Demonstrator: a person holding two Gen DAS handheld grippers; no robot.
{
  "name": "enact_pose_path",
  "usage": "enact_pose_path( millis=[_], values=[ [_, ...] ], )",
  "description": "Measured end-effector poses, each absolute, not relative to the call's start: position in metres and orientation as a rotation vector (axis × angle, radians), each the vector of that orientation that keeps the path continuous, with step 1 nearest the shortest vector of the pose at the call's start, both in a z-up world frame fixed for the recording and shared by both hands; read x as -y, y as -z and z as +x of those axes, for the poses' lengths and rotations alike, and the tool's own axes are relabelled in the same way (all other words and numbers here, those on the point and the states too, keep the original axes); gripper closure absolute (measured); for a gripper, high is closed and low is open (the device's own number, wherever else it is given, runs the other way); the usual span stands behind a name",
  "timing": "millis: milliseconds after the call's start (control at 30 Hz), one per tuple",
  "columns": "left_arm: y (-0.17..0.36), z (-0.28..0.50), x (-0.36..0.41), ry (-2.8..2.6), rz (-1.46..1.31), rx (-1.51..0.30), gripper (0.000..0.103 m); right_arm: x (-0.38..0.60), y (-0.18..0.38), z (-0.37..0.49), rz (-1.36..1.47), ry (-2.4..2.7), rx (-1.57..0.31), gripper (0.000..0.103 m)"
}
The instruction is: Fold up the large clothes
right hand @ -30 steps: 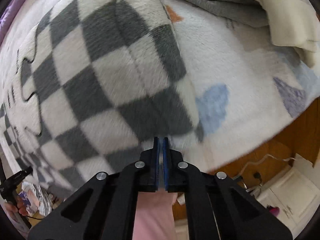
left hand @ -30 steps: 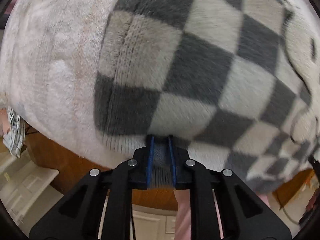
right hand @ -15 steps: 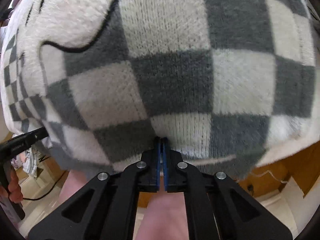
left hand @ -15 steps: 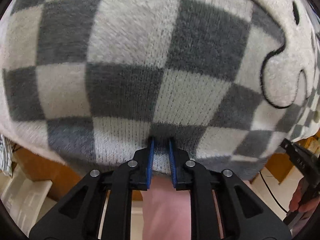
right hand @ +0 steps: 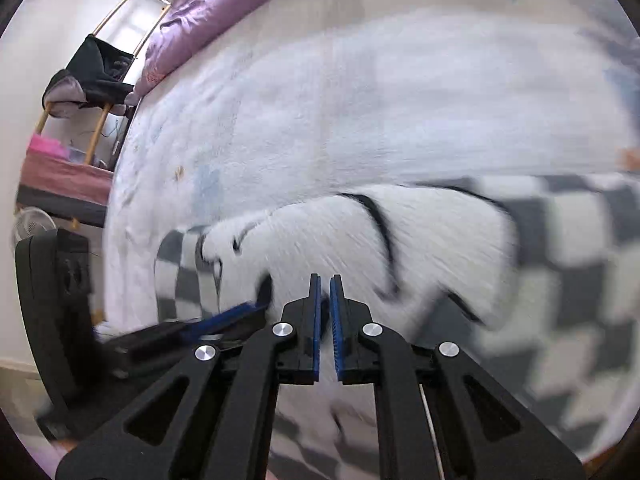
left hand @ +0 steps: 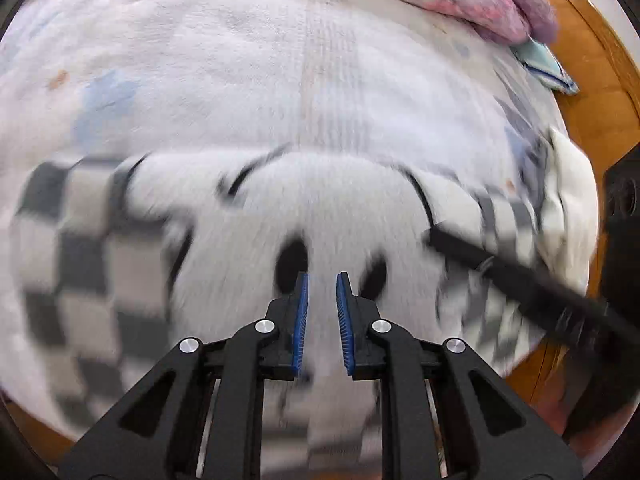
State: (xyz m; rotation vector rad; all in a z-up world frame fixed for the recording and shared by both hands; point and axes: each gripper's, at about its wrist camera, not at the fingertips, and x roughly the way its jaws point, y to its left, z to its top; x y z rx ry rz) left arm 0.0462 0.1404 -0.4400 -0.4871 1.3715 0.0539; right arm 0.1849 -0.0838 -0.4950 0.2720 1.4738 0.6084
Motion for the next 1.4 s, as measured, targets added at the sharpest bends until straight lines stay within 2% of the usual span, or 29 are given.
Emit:
enact_pose_path(
  millis=[33,67,133,233,333,400,467,533,567,633,767,833,867,1000,1133,1233,1400],
  values=[
    [0.457,0.055,-0.147,-0.075,-0.51,-1.402,0.088,0.082,0.504,0.189,0.253,-0.598,-1.507,0.097],
    [0.465,0.066,-0.156,-0.085,-0.527,-1.414,0.093,0.08,0.516,0.192,0.212,-0.574,-1.527,0.103],
    [0.468,0.064,-0.179,-0.11,-0.558,-1.406,0.1,0.099,0.525,0.196,0.264,-0.604,-1.537,0.103],
    [0.47,0.046,-0.21,-0.166,-0.594,-1.412,0.1,0.147,0.529,0.197,0.367,-0.578,-1.588,0.103],
    [0.464,0.019,-0.244,-0.355,-0.417,-1.47,0.1,0.21,0.514,0.182,0.238,-0.444,-1.569,0.103],
    [0.471,-0.012,-0.281,-0.405,-0.479,-1.503,0.101,0.249,0.522,0.179,0.182,-0.32,-1.597,0.103],
    [0.47,-0.035,-0.298,-0.416,-0.483,-1.528,0.101,0.3,0.532,0.171,0.302,-0.281,-1.641,0.103],
    [0.462,-0.046,-0.296,-0.415,-0.418,-1.544,0.1,0.313,0.524,0.168,0.291,-0.268,-1.646,0.103],
    [0.457,-0.056,-0.3,-0.417,-0.393,-1.549,0.1,0.311,0.517,0.167,0.142,-0.214,-1.645,0.103],
    [0.452,-0.069,-0.294,-0.438,-0.341,-1.562,0.1,0.314,0.511,0.16,0.049,-0.199,-1.644,0.103],
    [0.443,-0.103,-0.301,-0.468,-0.321,-1.579,0.1,0.339,0.504,0.147,0.058,-0.124,-1.678,0.103],
    [0.434,-0.112,-0.298,-0.469,-0.329,-1.572,0.101,0.354,0.494,0.141,0.076,-0.038,-1.7,0.097],
    [0.429,-0.114,-0.291,-0.476,-0.332,-1.573,0.099,0.361,0.485,0.139,0.1,-0.023,-1.699,0.097],
    [0.402,-0.119,-0.272,-0.468,-0.326,-1.557,0.096,0.345,0.442,0.134,0.131,-0.089,-1.622,0.097],
    [0.394,-0.096,-0.234,-0.377,-0.375,-1.531,0.095,0.278,0.428,0.134,0.12,-0.267,-1.59,0.097],
    [0.405,-0.065,-0.189,-0.289,-0.407,-1.523,0.092,0.219,0.44,0.137,0.118,-0.379,-1.58,0.097],
    [0.445,-0.043,-0.131,-0.21,-0.393,-1.559,0.091,0.156,0.498,0.117,-0.012,-0.462,-1.626,0.099]
  ],
)
